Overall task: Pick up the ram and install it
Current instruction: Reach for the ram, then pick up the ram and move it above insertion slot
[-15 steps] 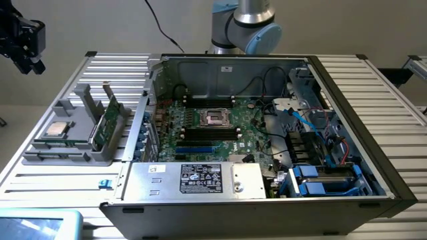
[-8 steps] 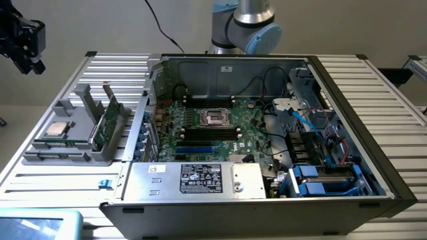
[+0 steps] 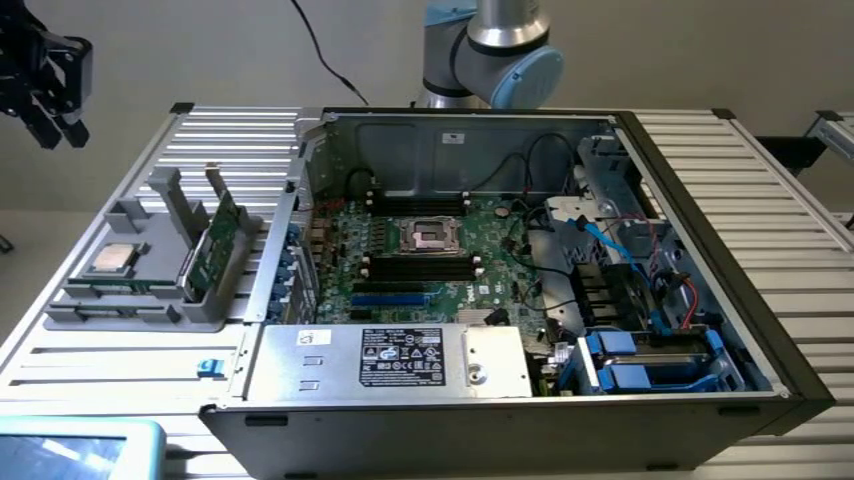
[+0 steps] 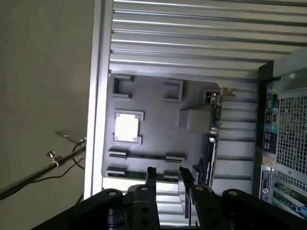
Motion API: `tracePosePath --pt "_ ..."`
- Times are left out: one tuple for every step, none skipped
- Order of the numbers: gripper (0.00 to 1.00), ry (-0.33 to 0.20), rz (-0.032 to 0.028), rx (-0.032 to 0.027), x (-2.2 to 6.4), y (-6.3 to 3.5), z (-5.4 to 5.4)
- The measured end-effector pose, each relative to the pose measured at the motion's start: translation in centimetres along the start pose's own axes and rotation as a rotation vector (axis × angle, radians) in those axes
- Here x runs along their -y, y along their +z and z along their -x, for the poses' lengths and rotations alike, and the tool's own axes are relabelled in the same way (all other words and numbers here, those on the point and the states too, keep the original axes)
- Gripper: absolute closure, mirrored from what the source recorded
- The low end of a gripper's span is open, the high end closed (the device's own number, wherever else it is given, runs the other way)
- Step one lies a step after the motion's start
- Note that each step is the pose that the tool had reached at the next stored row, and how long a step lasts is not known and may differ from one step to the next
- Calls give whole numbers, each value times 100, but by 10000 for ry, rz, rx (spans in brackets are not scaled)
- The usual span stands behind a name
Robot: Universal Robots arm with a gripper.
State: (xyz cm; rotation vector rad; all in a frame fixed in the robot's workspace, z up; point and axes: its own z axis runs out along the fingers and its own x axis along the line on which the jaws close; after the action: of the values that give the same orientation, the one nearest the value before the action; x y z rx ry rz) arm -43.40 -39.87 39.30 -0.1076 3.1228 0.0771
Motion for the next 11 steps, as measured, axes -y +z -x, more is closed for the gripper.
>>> tracePosePath --pt "68 -179 3 -9 0 0 0" --pt "68 -366 6 -19 0 0 0" --pt "68 -549 9 -27 0 0 0" --pt "68 -724 12 -36 0 0 0" --pt "68 -914 16 -45 0 0 0" --pt "68 -1095 19 -54 0 0 0" --pt "68 -1279 22 -63 0 0 0" --pt "68 -1453 25 -71 0 0 0" --pt "68 -1639 28 -80 0 0 0" --pt "68 -1817 32 -89 0 0 0" --pt "68 -2003 35 -98 0 0 0"
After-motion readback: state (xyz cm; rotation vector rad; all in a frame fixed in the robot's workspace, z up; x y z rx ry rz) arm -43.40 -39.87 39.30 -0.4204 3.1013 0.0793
